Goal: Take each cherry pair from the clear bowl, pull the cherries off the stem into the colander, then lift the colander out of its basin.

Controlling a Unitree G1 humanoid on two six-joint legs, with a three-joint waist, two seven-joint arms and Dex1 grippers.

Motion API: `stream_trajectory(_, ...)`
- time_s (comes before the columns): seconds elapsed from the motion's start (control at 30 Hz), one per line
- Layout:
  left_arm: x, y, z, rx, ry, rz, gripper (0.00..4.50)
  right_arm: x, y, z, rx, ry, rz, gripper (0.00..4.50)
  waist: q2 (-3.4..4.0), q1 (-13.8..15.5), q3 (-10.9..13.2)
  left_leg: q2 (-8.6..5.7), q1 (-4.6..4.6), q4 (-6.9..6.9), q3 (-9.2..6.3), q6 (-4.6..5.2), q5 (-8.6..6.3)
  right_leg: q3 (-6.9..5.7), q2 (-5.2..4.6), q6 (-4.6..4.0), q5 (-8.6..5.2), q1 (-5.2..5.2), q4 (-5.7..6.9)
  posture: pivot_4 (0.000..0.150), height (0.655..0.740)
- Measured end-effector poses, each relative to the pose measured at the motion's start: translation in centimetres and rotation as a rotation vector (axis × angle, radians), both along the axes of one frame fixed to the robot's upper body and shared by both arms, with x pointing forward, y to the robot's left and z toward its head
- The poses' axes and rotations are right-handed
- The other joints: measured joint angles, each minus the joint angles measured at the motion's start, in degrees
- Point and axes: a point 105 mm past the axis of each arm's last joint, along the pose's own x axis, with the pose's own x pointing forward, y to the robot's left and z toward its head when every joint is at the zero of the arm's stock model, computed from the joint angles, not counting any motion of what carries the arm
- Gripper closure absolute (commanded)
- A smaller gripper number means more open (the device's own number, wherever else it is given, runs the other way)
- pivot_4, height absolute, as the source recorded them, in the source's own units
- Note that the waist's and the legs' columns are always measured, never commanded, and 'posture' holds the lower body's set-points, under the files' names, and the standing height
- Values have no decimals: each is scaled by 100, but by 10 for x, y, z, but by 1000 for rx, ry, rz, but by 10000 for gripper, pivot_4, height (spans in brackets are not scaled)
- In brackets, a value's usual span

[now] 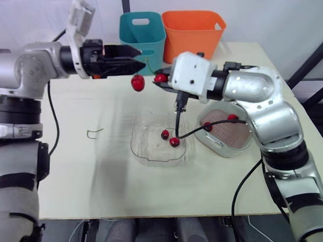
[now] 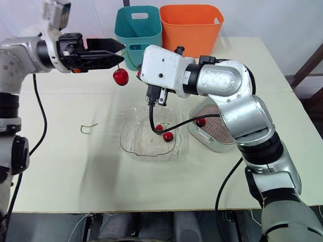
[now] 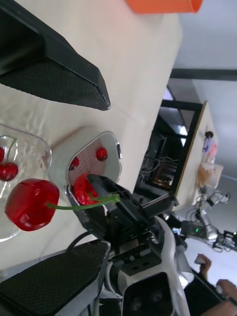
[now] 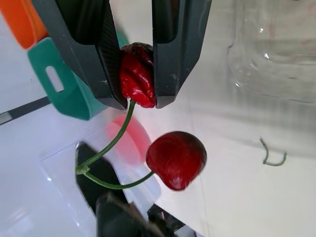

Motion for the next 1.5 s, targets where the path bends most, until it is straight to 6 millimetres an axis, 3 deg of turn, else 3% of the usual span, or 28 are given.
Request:
stream_trajectory(0.03, 0, -2, -1, -1, 4, -8, 12992, 0, 0, 0, -2, -2, -2, 39948, 0, -1, 0, 0, 0, 0, 0, -1, 1, 0, 1, 0, 0, -1, 0, 1500, 7400)
stream_trajectory(0.47, -1, -16, -3, -9, 13, -70, 12992, -1, 3, -7, -28, -6, -3, 39948, 0, 1, 0, 4, 0, 4, -4, 3, -2, 0, -2, 0, 0, 1, 3, 1500, 7400)
stream_trajectory(0.57, -1, -19, -4, -14, 16, -78, 21872, -1, 3, -7, -27, -5, -2, 39948, 0, 1, 0, 5, 1, 3, -5, 3, -2, 0, -1, 0, 0, 0, 3, 1500, 7400)
stream_trajectory(0.6, -1, -20, -4, -15, 17, -80, 25874, -1, 4, -7, -27, -5, -2, 39948, 0, -1, 0, 5, 0, 3, -4, 3, -2, 0, -1, 0, 0, 0, 4, 1500, 7400)
stream_trajectory(0.63, -1, -20, -4, -15, 18, -81, 32863, -1, 4, -7, -26, -3, -2, 39948, 0, -3, 0, 5, 0, 3, -4, 4, -2, 0, -1, 0, 0, 0, 4, 1500, 7400)
stream_trajectory(0.73, -2, -20, -4, -15, 23, -82, 44723, -1, 4, -8, -23, 7, -8, 39948, 0, 1, 0, 5, 0, 3, -5, 3, -2, 0, -1, 0, 0, 0, 4, 1500, 7400)
stream_trajectory(1.0, -1, -20, -5, -12, 37, -76, 44723, 1, 3, -9, -18, 28, -23, 39948, 0, 0, 0, 4, 0, 3, -5, 4, -2, 0, -2, 0, 0, 0, 4, 1500, 7400)
stream_trajectory(1.03, -1, -20, -5, -13, 36, -77, 45000, 1, 3, -9, -13, 33, -23, 30617, 0, 0, 0, 5, 0, 3, -5, 4, -2, 0, -2, 0, 0, 0, 4, 1500, 7400)
stream_trajectory(1.13, -3, -20, -2, -10, 18, -81, 45000, 2, -1, -7, 50, 125, -32, 17840, 0, 3, 0, 7, 0, 3, -6, 3, -2, 0, -2, 0, 0, 1, 4, 1500, 7400)
stream_trajectory(1.23, -4, -15, 2, -15, -3, -72, 45000, 4, -11, -3, 128, 239, -57, 2154, 0, 6, 0, 7, 0, 3, -6, 4, -2, 0, -3, 0, 0, 1, 4, 1500, 7400)
stream_trajectory(1.5, -14, -14, 9, 9, -66, -108, 45000, -1, -24, -7, 378, 712, -22, 965, 1, -3, 0, 11, 2, -1, -6, 5, -3, 0, -2, 0, 0, 0, 6, 1500, 7400)
